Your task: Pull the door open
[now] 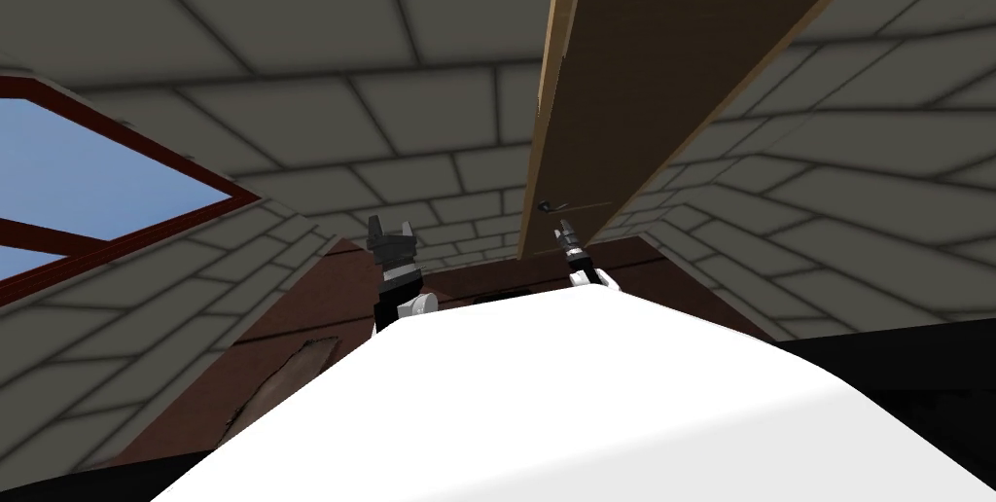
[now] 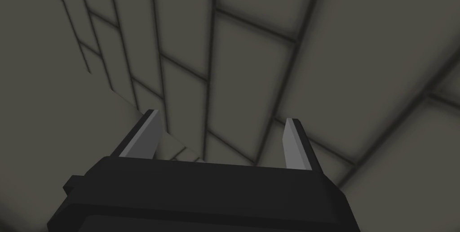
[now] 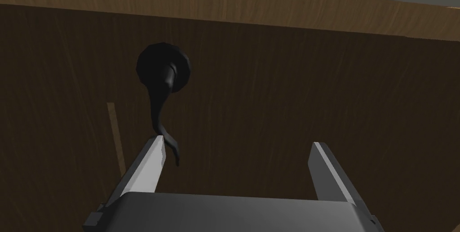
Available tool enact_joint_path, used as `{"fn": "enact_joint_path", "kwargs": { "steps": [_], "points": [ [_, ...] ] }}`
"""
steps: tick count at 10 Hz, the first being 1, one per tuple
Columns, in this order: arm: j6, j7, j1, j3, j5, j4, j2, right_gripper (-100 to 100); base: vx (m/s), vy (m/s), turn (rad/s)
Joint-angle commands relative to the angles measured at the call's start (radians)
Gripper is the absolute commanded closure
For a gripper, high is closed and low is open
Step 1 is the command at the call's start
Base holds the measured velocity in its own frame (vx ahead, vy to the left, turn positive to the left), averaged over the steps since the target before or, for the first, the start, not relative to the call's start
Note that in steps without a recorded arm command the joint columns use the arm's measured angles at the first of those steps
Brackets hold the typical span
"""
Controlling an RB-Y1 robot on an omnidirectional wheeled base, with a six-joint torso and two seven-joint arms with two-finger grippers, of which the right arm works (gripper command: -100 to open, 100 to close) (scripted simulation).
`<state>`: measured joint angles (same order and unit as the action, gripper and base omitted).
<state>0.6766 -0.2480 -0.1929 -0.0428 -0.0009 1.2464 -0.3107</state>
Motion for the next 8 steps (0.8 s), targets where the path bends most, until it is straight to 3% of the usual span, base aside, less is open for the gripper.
{"fn": "enact_joint_path", "kwargs": {
  "steps": [1,5,8],
  "points": [
    [0.012,-0.004,0.012,-0.002,-0.004,-0.050,-0.013,-100,0.035,-0.051,0.081],
    [0.027,-0.015,0.041,-0.006,-0.013,-0.171,-0.043,-100,0.046,-0.066,0.087],
    [0.031,-0.018,0.049,-0.008,-0.015,-0.201,-0.051,-100,0.032,-0.038,0.048]
  ]
}}
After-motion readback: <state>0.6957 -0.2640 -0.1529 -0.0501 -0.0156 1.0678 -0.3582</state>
